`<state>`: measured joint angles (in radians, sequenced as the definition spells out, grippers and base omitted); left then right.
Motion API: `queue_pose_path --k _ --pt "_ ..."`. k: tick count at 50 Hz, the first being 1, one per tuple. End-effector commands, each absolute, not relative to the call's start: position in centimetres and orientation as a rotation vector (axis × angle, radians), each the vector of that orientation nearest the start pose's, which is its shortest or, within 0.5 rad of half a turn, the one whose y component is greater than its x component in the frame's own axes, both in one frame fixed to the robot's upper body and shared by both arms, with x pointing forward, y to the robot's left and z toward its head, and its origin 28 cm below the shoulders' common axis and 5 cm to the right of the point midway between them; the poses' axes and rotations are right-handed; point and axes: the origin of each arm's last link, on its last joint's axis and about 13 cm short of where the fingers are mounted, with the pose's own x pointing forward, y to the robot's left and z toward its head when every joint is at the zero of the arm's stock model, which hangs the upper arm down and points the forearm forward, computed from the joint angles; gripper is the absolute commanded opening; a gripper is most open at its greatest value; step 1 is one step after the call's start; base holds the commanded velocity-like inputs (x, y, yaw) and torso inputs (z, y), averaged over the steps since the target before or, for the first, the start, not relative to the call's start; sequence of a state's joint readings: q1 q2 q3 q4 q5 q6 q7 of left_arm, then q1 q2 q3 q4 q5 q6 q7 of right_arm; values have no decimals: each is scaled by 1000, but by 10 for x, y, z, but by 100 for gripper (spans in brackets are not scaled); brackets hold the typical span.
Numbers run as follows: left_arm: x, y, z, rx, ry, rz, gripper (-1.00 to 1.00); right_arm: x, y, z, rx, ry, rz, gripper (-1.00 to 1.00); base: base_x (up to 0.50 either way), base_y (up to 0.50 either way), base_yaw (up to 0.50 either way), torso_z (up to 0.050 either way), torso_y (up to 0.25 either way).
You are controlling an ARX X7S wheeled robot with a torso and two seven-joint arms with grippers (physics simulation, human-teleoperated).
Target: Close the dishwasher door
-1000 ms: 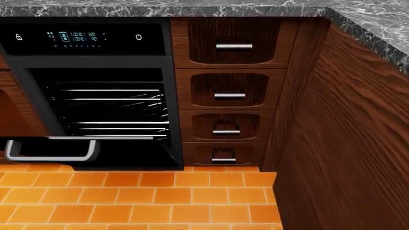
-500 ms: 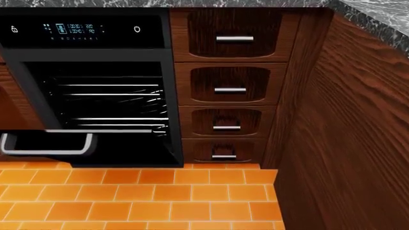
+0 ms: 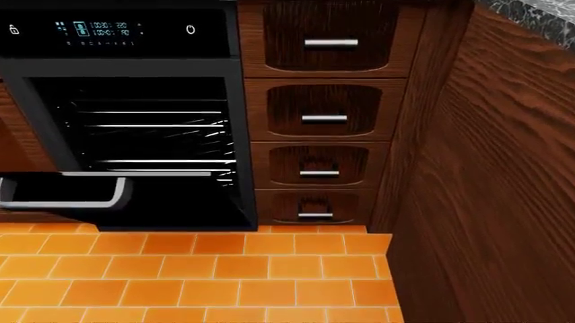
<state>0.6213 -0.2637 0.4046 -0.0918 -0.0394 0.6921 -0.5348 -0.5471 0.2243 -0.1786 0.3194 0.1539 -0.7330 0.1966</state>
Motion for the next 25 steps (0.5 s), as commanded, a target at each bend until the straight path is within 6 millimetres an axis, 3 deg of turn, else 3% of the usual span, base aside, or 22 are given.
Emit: queue_pose_path --k 1,25 --pt "11 189 -37 -25 90 80 100 23 -129 -65 -27 159 -46 100 0 0 0 -34 0" --pt "10 189 -38 -27 92 79 100 24 -129 -66 -29 161 -45 100 0 0 0 -34 0"
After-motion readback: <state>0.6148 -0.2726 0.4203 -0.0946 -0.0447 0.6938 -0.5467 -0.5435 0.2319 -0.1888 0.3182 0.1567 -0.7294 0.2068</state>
